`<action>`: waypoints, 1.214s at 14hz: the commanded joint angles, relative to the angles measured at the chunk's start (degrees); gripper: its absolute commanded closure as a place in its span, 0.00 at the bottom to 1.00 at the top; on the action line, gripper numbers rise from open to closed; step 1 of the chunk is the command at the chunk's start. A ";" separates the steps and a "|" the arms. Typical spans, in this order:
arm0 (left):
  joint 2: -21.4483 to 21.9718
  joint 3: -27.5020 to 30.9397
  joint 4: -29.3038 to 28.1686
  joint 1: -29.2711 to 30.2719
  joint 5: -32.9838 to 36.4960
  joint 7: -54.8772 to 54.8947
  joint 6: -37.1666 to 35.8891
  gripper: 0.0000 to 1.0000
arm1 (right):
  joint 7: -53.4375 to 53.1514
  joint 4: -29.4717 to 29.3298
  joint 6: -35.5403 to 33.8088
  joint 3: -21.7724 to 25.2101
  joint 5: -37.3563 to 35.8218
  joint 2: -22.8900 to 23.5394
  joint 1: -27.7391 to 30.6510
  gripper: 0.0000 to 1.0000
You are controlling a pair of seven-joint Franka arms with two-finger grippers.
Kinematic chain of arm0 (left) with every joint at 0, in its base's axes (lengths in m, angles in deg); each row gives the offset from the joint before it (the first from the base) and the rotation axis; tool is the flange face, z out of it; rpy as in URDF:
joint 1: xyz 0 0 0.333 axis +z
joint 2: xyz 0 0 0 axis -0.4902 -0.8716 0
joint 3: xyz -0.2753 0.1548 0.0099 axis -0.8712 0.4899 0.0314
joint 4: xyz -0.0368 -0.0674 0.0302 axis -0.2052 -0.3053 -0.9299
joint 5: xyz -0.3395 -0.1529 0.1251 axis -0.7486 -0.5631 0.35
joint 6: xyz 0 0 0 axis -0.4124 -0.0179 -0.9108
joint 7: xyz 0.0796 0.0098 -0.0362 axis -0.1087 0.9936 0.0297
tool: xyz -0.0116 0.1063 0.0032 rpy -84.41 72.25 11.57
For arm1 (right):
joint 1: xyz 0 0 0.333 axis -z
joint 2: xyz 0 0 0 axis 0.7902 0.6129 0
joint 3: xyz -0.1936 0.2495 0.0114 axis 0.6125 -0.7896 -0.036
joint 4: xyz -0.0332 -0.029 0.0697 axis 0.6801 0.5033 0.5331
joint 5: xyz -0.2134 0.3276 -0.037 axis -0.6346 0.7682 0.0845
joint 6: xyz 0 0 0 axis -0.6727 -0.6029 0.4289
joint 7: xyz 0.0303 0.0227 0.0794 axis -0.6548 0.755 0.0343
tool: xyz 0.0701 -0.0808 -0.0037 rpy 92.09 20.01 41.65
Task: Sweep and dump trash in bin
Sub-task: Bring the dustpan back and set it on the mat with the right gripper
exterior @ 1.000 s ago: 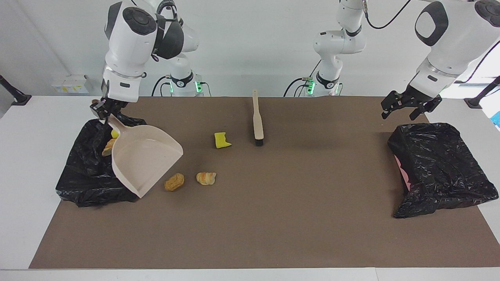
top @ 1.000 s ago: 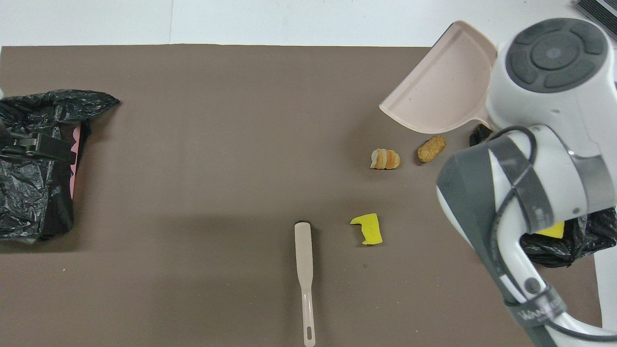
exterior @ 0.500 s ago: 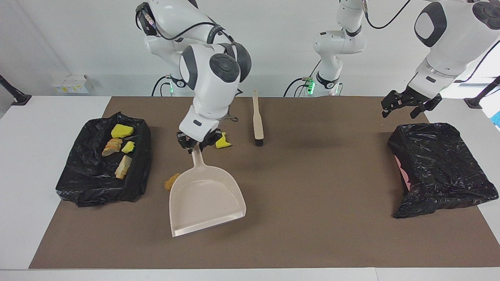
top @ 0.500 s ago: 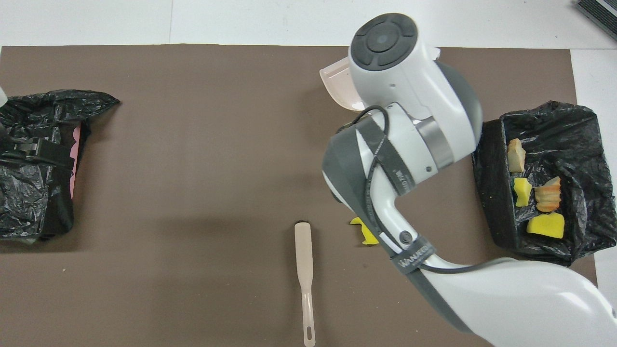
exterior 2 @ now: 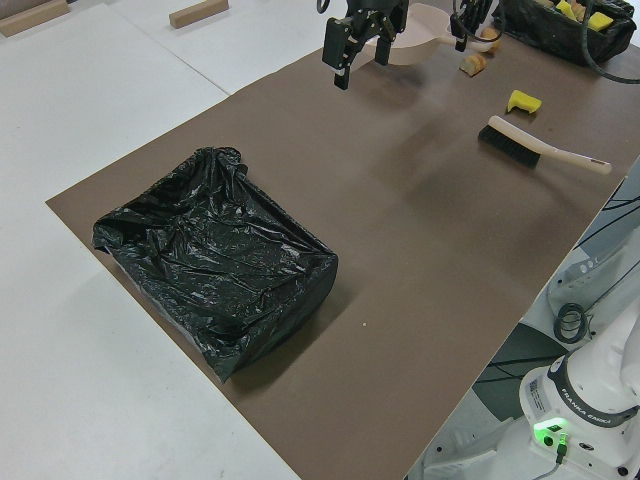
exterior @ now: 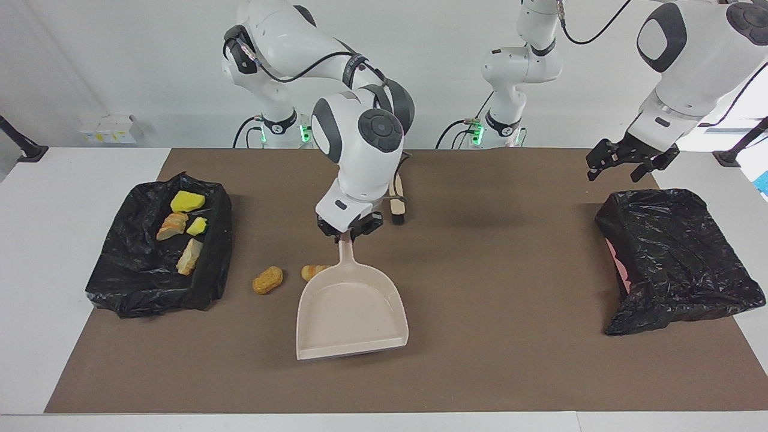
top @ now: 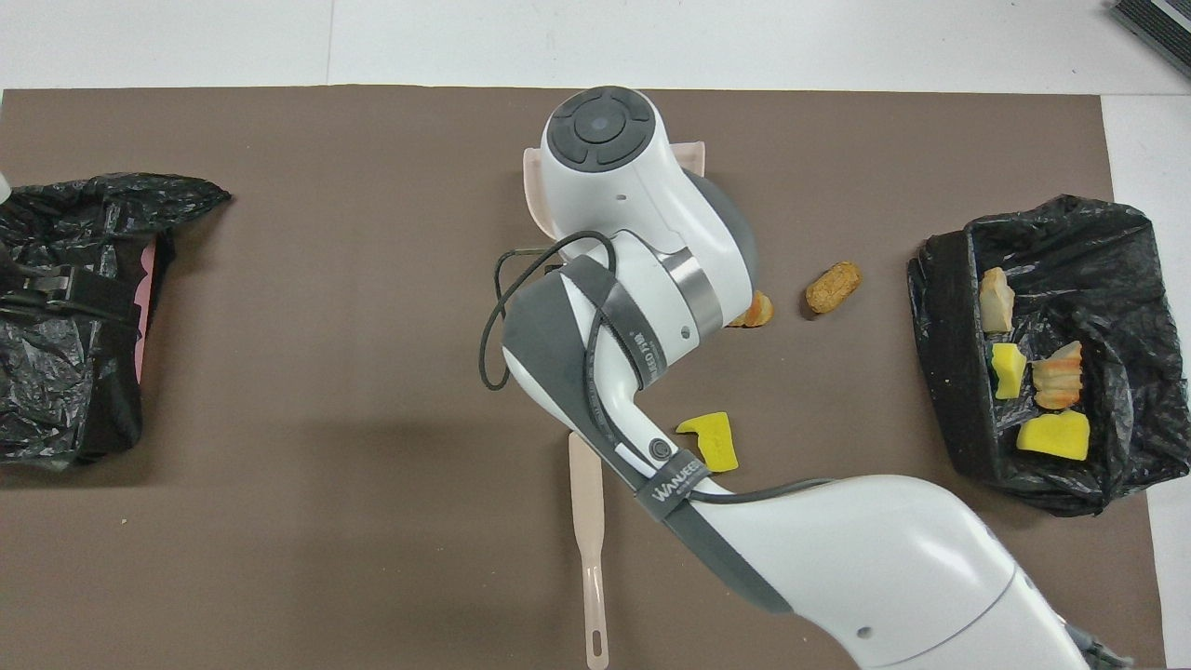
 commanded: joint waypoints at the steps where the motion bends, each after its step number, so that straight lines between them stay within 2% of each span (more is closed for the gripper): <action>1: 0.41 -0.34 -0.02 0.42 1.25 -0.35 0.11 0.00 | -2.85 -2.12 0.24 0.23 2.12 1.27 -1.39 1.00; 6: 0.41 -0.34 -0.02 0.33 1.25 -0.35 0.11 0.00 | -1.98 1.74 5.77 0.23 3.88 1.53 -0.61 1.00; 10: 0.41 -0.34 0.07 0.42 1.25 -0.35 0.11 0.00 | 4.43 2.90 7.19 0.23 4.14 1.62 0.62 1.00; 11: 0.41 -0.34 -0.02 0.42 1.25 -0.35 -0.06 0.00 | 4.79 2.90 7.27 0.23 4.40 1.62 0.71 0.96; 12: 0.41 -0.34 -0.02 0.42 1.25 -0.35 0.11 0.00 | 4.88 3.25 7.27 0.23 4.32 1.44 0.54 0.88; 13: 0.41 -0.34 -0.02 0.42 1.25 -0.35 0.11 0.00 | 4.88 3.25 7.27 0.23 4.23 1.44 0.53 0.86; 17: 0.41 -0.34 0.07 0.42 1.25 -0.35 0.11 0.00 | 4.09 7.20 10.08 0.23 4.32 0.13 0.27 0.59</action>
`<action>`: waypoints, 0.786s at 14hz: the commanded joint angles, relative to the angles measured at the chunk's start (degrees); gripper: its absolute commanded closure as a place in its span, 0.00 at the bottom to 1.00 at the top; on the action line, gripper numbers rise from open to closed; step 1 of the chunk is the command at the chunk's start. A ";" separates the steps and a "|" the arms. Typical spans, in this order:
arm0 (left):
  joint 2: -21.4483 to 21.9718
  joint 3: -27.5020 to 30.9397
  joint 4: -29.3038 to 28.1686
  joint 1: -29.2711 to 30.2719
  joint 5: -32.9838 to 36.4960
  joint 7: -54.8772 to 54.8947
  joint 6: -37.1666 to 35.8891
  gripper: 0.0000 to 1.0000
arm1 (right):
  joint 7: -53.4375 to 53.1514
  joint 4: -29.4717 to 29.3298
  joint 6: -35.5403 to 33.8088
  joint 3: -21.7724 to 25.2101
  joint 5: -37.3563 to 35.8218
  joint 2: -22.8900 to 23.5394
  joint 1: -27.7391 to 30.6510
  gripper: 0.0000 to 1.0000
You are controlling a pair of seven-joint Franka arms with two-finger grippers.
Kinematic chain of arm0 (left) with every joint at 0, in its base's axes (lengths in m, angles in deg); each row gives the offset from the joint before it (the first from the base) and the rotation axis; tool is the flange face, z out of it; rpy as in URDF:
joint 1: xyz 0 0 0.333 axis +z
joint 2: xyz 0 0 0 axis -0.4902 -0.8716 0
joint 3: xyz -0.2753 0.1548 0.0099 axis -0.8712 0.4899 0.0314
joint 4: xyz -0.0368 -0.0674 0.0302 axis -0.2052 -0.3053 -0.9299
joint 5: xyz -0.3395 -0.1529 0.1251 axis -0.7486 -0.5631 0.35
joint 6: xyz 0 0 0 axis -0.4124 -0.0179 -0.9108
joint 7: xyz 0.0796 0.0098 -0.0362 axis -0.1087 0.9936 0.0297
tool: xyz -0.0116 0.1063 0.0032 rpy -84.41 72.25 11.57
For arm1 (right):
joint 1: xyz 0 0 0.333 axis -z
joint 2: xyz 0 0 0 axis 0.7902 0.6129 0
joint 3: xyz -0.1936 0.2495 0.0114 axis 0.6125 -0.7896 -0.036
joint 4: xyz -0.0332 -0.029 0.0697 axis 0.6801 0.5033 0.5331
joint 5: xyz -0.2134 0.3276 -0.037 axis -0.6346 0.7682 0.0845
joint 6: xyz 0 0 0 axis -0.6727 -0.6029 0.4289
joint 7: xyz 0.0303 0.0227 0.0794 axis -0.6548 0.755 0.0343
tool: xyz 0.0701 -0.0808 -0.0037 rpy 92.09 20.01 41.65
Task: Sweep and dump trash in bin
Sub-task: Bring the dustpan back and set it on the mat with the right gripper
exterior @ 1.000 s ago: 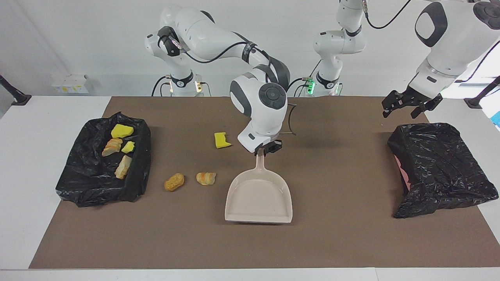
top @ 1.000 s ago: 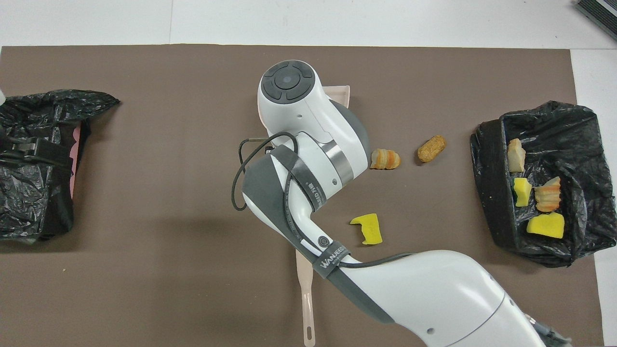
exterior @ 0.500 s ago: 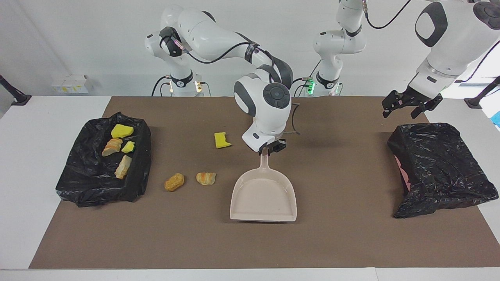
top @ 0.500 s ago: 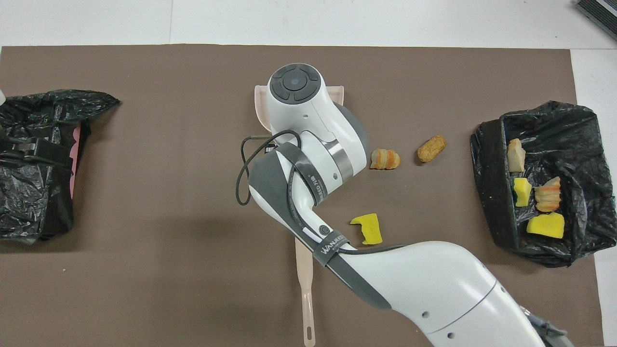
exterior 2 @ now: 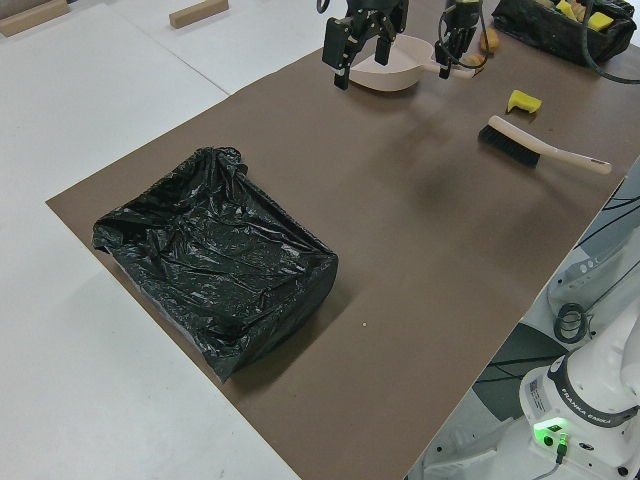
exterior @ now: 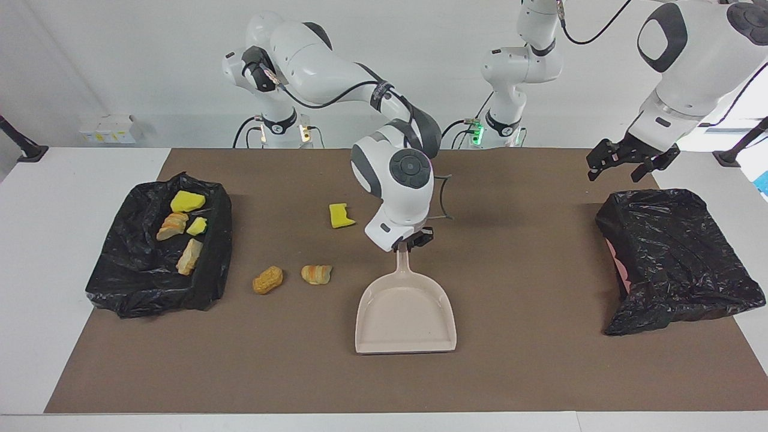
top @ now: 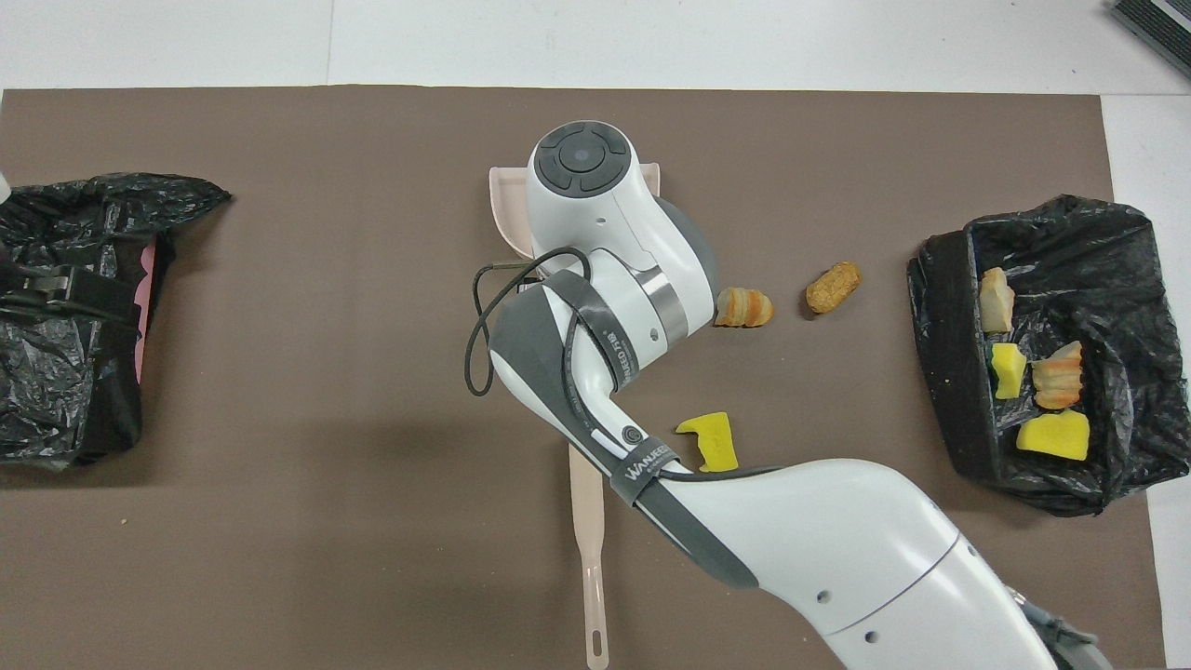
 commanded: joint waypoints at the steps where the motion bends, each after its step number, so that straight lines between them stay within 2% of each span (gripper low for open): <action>1: 0.41 -0.34 -0.02 0.42 1.25 -0.51 0.11 0.00 | 0.44 3.94 2.39 0.05 1.56 -2.17 0.40 0.52; 3: 0.41 -0.34 -0.02 0.24 1.25 -0.43 0.11 0.00 | 0.26 3.94 1.69 0.13 0.78 -2.43 0.31 0.40; 7: 0.50 -0.34 -0.02 0.42 1.25 -0.43 -0.42 0.00 | -0.88 3.94 -0.41 -0.04 1.64 -5.06 0.40 0.27; 8: 0.50 -0.34 -0.02 0.33 1.25 -0.34 -0.50 0.00 | -2.45 4.03 -1.99 -0.04 1.48 -6.29 0.31 0.20; 9: 0.50 -0.34 -0.02 -0.11 1.25 -0.34 -0.68 0.00 | -3.16 4.47 -3.75 -0.04 1.30 -7.95 0.05 0.12; 10: 0.50 -0.52 -0.02 -0.46 1.25 -0.34 -0.51 0.00 | -3.60 6.13 -5.33 -0.13 1.30 -10.58 -0.22 0.11; 11: 0.41 -0.87 -0.02 -0.55 1.25 0.36 0.19 0.00 | -3.61 10.32 -5.78 -0.13 1.39 -15.04 -0.39 0.00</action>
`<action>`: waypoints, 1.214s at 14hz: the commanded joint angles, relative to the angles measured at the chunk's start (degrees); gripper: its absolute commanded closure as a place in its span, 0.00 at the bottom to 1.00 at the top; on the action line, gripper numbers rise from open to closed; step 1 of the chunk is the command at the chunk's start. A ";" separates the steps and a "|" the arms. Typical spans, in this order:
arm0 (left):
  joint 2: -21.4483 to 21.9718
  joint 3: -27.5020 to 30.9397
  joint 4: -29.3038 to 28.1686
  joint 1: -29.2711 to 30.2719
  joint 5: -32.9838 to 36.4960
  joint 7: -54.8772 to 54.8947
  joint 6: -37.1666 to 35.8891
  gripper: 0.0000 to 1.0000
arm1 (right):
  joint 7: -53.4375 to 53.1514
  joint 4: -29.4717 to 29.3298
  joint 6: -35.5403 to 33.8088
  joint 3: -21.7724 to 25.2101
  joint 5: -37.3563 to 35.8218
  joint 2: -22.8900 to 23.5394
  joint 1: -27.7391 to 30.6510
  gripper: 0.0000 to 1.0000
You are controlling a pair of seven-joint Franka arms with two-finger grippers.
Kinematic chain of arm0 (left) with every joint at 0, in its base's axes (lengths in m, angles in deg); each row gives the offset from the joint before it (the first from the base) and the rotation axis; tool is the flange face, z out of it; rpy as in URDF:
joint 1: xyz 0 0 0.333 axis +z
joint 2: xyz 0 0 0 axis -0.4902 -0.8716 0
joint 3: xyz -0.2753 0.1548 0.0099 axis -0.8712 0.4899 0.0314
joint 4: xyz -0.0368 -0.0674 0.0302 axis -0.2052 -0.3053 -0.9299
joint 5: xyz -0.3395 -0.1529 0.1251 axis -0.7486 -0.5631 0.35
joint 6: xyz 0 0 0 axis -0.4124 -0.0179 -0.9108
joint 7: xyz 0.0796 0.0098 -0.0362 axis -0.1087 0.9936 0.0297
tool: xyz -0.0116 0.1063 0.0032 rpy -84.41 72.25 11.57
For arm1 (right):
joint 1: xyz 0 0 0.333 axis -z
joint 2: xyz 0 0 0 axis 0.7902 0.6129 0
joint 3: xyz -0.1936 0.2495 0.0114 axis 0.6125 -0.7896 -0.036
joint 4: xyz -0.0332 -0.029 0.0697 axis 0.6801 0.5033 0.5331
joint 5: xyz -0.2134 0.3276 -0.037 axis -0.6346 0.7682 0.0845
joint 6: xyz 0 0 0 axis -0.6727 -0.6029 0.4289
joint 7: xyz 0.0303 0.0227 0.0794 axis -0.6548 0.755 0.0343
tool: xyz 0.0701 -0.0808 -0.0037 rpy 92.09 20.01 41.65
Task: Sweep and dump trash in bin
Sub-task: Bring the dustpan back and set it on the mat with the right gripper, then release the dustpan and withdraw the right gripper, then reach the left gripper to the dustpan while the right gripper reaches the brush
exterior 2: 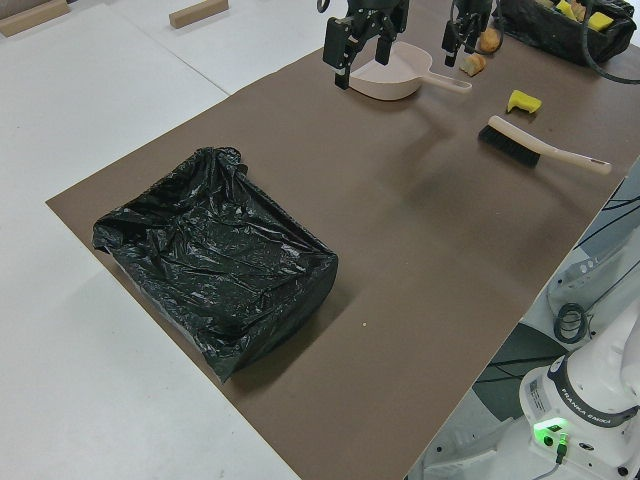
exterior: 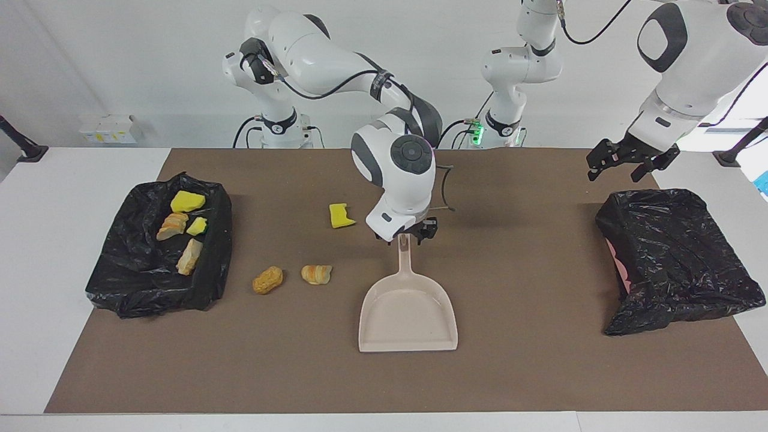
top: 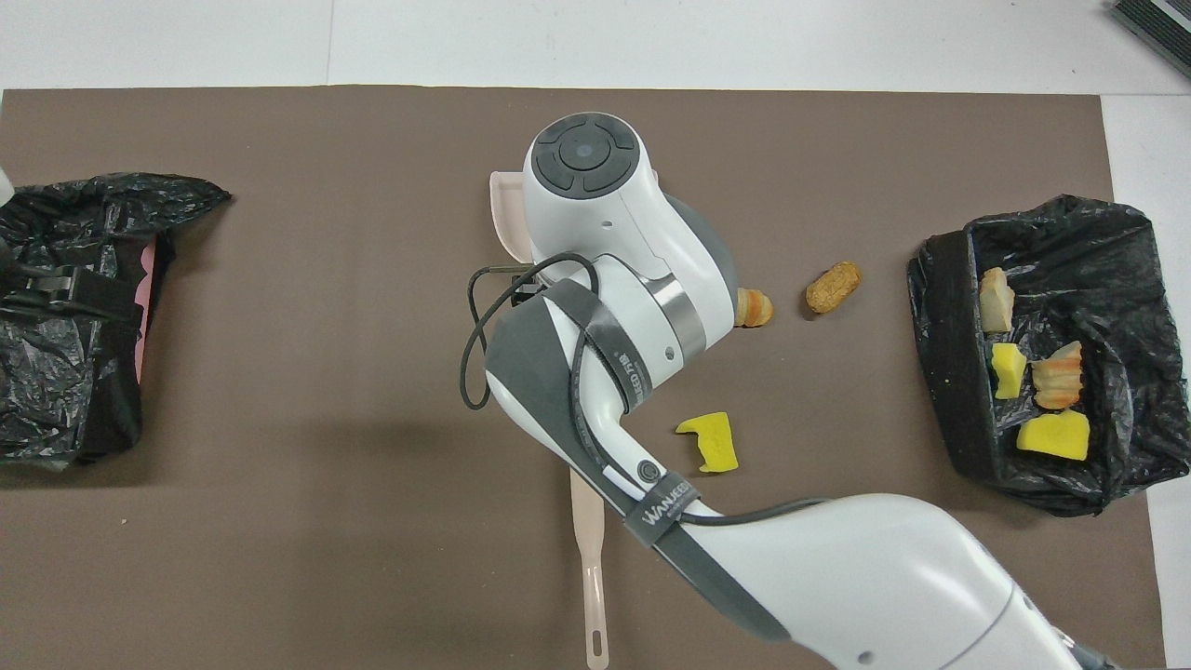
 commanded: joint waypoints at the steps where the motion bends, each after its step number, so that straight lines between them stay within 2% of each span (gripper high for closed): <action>1: 0.41 -1.09 -0.28 -1.17 0.90 0.31 0.90 0.00 | -1.26 13.31 -0.43 -0.09 1.62 -12.66 -0.42 0.00; 4: 1.11 -1.27 -3.69 -5.92 0.81 0.13 6.51 0.00 | -1.61 27.20 -0.17 -0.09 2.41 -24.45 -1.12 0.00; 6: 0.33 -1.27 -6.51 -7.85 0.72 0.40 10.47 0.00 | -1.52 35.30 1.14 -0.09 2.59 -29.65 -3.66 0.00; 8: -1.08 -1.27 -9.58 -9.86 0.54 0.57 16.87 0.00 | -2.83 44.77 7.00 -0.27 3.90 -34.65 -4.29 0.00; 11: -6.51 -1.27 -9.86 -12.15 -0.42 0.13 23.38 0.00 | -2.84 60.69 18.25 -0.53 9.44 -42.75 -7.00 0.00; 14: -12.23 -1.27 -9.95 -15.49 -2.79 -3.98 31.20 0.00 | -7.66 65.99 22.40 -0.53 9.45 -42.59 -12.27 0.00; 17: -15.75 -1.19 -8.81 -20.49 -2.80 -11.70 35.79 0.00 | -12.67 71.70 29.16 -0.53 9.45 -41.55 -16.31 0.04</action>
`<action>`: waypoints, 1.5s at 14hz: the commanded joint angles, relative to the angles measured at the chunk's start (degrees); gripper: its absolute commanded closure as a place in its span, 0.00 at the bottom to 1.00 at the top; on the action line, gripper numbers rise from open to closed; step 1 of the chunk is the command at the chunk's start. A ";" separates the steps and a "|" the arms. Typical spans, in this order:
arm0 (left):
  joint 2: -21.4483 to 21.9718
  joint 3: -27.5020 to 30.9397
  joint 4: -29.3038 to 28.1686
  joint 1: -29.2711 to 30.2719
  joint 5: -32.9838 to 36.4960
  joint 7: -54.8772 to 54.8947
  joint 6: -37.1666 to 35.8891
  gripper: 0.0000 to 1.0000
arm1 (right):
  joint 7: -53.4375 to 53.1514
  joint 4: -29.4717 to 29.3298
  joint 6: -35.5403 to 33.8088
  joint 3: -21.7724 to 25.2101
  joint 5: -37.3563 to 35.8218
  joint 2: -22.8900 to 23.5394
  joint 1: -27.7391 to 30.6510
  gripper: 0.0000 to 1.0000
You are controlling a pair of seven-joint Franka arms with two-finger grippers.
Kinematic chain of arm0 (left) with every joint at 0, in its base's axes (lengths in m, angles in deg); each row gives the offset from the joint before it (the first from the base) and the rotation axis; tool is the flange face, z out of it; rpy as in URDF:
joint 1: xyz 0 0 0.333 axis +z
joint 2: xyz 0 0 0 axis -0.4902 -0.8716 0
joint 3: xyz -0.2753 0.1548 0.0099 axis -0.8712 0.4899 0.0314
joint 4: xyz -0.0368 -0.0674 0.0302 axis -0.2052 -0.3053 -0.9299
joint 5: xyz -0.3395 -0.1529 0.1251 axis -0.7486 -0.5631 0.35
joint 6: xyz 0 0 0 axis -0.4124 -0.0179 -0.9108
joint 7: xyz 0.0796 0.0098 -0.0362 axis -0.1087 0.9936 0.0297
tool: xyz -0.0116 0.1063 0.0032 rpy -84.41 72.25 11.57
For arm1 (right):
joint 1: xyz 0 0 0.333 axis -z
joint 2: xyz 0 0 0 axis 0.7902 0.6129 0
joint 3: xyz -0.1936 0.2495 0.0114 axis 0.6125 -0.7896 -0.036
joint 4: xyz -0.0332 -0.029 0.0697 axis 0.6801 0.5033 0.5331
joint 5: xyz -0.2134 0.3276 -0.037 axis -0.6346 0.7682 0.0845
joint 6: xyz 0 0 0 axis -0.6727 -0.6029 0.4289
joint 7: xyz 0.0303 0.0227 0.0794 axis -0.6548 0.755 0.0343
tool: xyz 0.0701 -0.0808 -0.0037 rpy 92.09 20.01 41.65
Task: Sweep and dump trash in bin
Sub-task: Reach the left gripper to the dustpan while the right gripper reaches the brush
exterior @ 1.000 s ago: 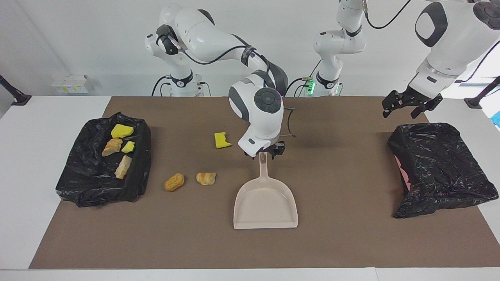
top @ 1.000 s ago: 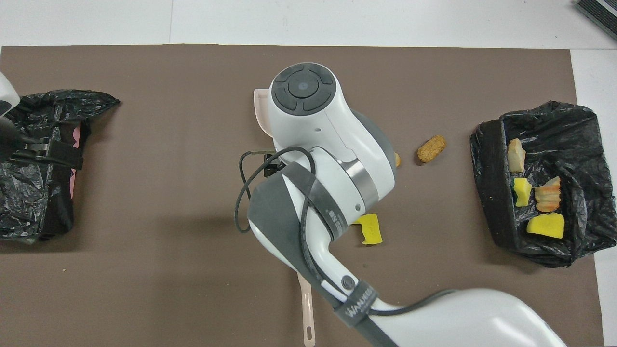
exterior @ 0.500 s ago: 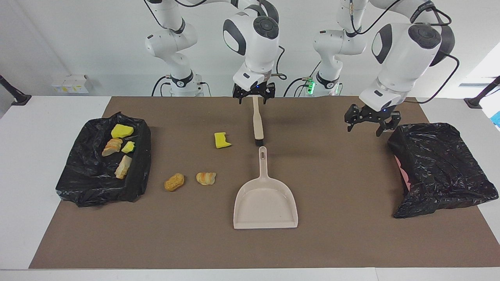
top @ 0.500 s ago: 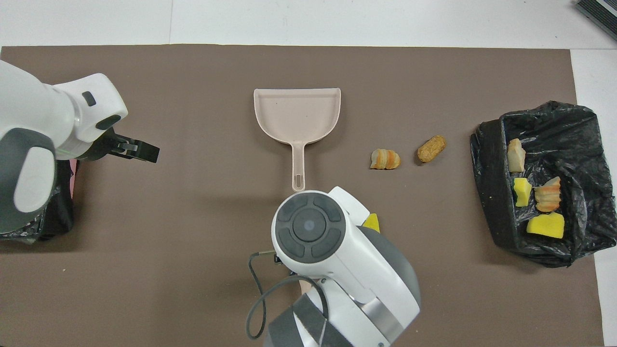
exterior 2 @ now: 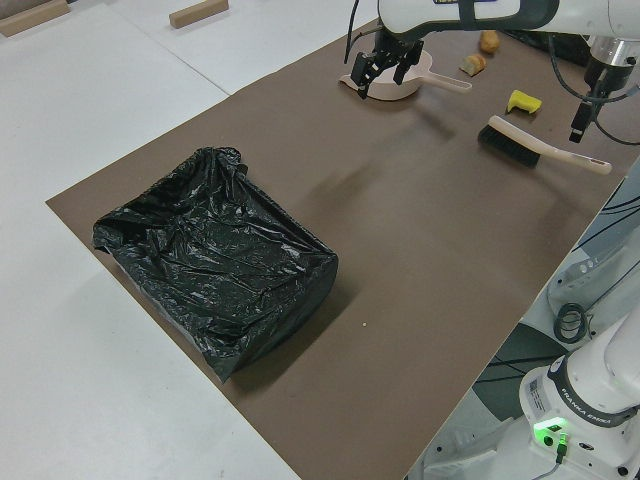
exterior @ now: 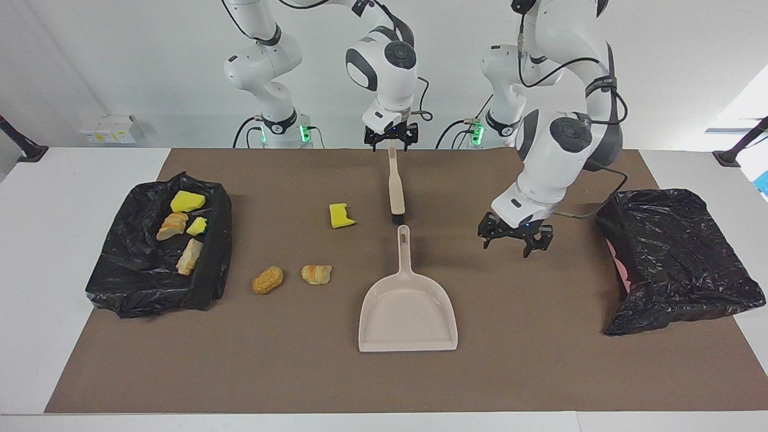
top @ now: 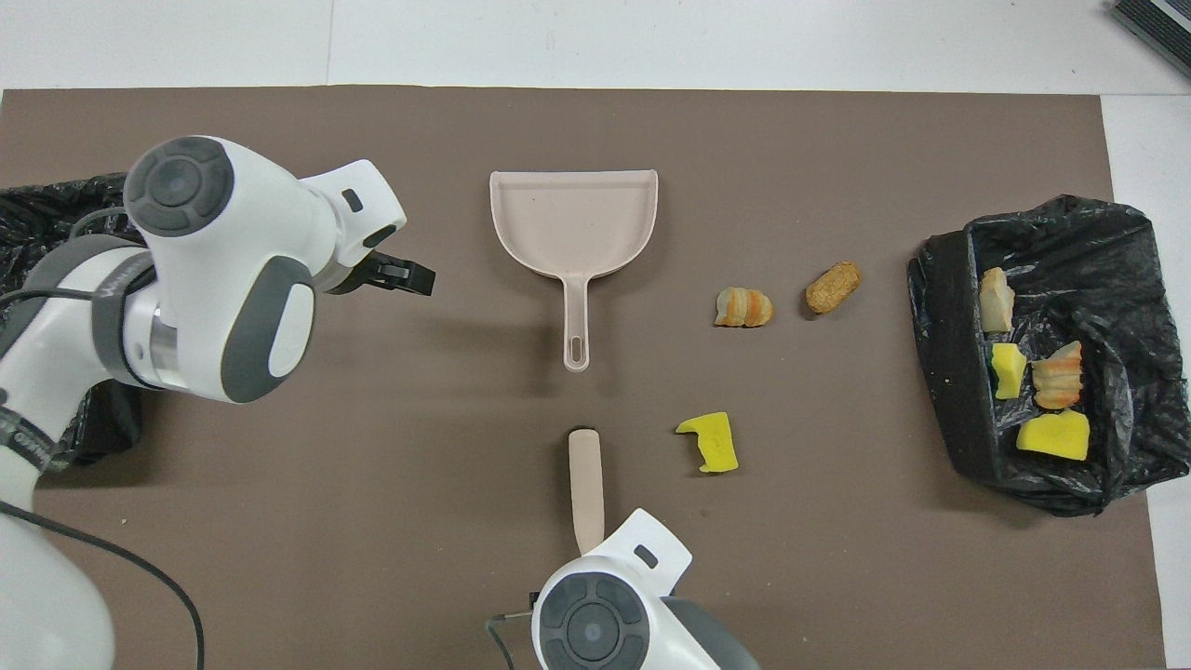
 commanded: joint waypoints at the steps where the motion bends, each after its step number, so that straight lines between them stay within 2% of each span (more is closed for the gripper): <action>1: -2.44 1.02 1.49 -5.16 -0.65 -7.68 2.99 0.00 | -3.01 5.93 7.19 0.10 1.08 -0.14 -1.72 0.04; 4: -4.90 1.11 4.91 -10.52 -0.56 -15.77 2.64 0.00 | -3.71 6.39 8.62 0.10 1.08 1.01 -2.60 0.06; 6: -5.17 1.11 5.01 -13.60 -0.21 -21.66 2.47 0.00 | -4.07 6.30 8.63 0.01 1.08 0.92 -2.78 0.16; 7: -5.26 1.11 4.92 -15.10 -0.03 -23.08 2.47 0.00 | -4.07 6.04 8.63 0.01 1.08 1.09 -3.13 0.26; 8: -6.04 1.11 4.92 -16.59 0.32 -25.70 2.55 0.00 | -4.07 5.69 8.63 0.10 1.08 1.10 -3.39 0.44; 9: -6.83 1.11 4.92 -18.00 1.45 -28.86 2.82 0.00 | -4.07 5.07 8.54 0.01 1.08 1.27 -3.57 0.56; 11: -8.94 1.11 5.27 -19.51 5.84 -32.49 3.26 0.00 | -5.12 3.93 8.54 0.10 1.08 1.80 -3.57 0.81; 12: -9.21 1.11 5.27 -19.51 6.38 -32.50 3.17 0.00 | -5.73 3.58 8.45 0.10 1.08 1.45 -3.48 0.98; 16: -9.39 1.11 5.88 -19.42 8.48 -32.32 2.38 0.00 | -6.53 3.31 7.58 0.10 1.78 0.75 -3.13 1.00; 19: -10.35 1.11 7.91 -19.07 8.15 -32.32 2.03 0.00 | -6.09 3.57 2.32 0.36 1.87 -3.63 0.11 1.00; 21: -10.44 1.11 7.91 -19.07 8.06 -32.32 2.46 0.13 | -6.00 3.92 -2.16 0.54 1.61 -7.76 3.70 1.00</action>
